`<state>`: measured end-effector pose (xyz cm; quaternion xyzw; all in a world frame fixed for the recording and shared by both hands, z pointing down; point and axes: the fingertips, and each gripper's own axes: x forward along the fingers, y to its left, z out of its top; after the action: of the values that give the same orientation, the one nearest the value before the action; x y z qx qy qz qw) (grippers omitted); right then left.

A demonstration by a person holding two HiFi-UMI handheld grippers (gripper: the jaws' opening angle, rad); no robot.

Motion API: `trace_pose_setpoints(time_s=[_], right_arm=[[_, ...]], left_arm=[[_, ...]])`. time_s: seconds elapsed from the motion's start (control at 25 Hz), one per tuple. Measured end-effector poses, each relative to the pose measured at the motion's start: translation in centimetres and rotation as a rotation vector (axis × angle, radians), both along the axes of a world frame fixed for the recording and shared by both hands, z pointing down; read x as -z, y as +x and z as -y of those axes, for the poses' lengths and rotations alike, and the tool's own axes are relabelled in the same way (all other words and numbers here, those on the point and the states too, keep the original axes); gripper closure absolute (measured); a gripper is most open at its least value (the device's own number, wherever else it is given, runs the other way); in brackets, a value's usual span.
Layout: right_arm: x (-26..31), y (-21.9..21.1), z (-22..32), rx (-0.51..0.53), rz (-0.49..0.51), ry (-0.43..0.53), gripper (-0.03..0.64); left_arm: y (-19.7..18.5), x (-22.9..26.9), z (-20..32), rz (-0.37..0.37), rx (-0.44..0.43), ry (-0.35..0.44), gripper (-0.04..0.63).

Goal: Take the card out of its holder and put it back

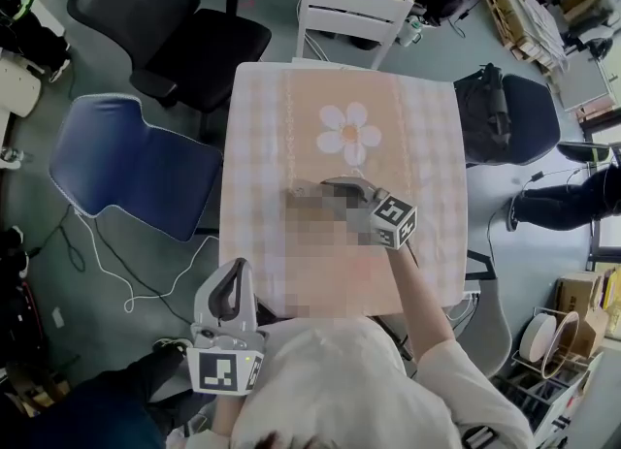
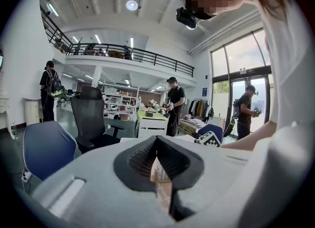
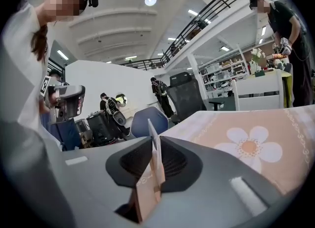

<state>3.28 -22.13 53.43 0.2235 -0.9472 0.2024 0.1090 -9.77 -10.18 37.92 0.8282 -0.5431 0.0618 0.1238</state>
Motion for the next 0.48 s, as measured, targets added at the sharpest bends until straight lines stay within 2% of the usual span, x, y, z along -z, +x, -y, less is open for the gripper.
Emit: trace_pose_setpoints(time_s=[0.48], right_arm=[[0.06,-0.39,-0.85,0.009,-0.025,0.029,0.598]], left_arm=[[-0.05,0.27,-0.26,-0.002,-0.007,0.011,0.595]])
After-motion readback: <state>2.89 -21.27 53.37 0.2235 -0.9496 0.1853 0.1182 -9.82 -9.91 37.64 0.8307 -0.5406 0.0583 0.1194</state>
